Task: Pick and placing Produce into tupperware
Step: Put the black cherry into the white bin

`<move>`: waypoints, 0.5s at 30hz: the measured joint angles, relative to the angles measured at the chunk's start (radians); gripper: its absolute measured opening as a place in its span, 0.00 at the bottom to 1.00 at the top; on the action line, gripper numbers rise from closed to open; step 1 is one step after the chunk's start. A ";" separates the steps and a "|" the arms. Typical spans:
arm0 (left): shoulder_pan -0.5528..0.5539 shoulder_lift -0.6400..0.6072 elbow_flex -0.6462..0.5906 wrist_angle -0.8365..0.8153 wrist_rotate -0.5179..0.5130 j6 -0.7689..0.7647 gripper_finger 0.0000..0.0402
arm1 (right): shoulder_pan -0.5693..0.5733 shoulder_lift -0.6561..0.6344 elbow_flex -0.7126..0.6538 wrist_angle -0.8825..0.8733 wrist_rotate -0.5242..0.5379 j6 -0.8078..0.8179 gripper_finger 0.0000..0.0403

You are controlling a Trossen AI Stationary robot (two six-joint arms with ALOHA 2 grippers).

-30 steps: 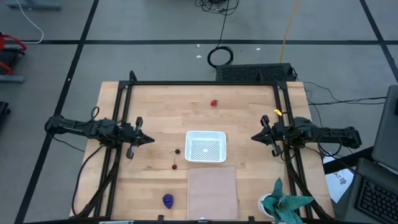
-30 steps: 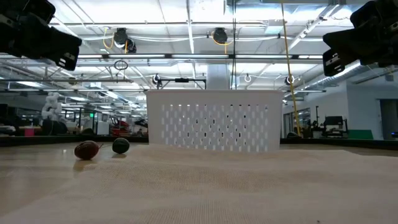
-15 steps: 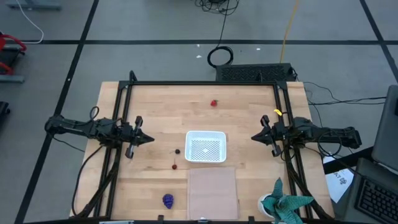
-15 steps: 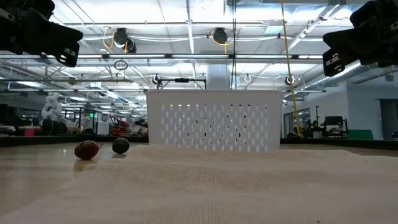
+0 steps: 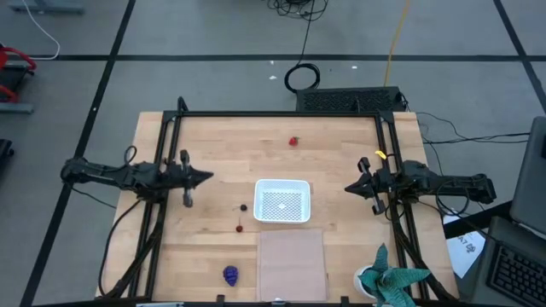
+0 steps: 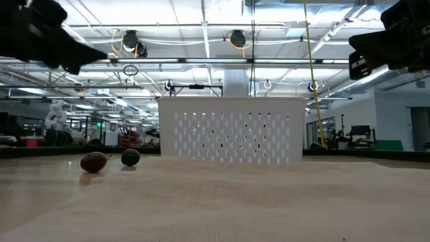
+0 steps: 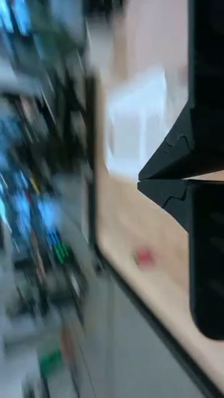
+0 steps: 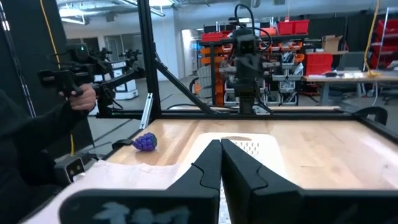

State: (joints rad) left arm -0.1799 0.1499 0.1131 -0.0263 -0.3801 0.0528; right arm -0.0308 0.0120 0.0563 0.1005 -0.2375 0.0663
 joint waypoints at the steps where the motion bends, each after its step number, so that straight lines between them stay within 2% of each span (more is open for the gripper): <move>1: 0.000 0.013 0.000 -0.002 -0.055 0.001 0.00 | 0.000 0.000 0.000 0.000 0.000 -0.005 0.00; 4: 0.000 0.048 0.000 0.009 -0.121 -0.001 0.00 | 0.000 0.000 0.000 0.000 0.000 -0.032 0.00; 11: 0.000 0.117 0.000 0.030 -0.113 -0.012 0.00 | 0.000 0.000 0.000 -0.002 0.006 -0.079 0.00; 15: 0.000 0.158 0.000 0.030 -0.114 -0.010 0.00 | 0.000 0.000 0.000 -0.009 0.053 -0.079 0.00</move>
State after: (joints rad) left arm -0.1799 0.3074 0.1131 0.0036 -0.4942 0.0425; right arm -0.0311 0.0124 0.0562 0.0917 -0.1843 -0.0127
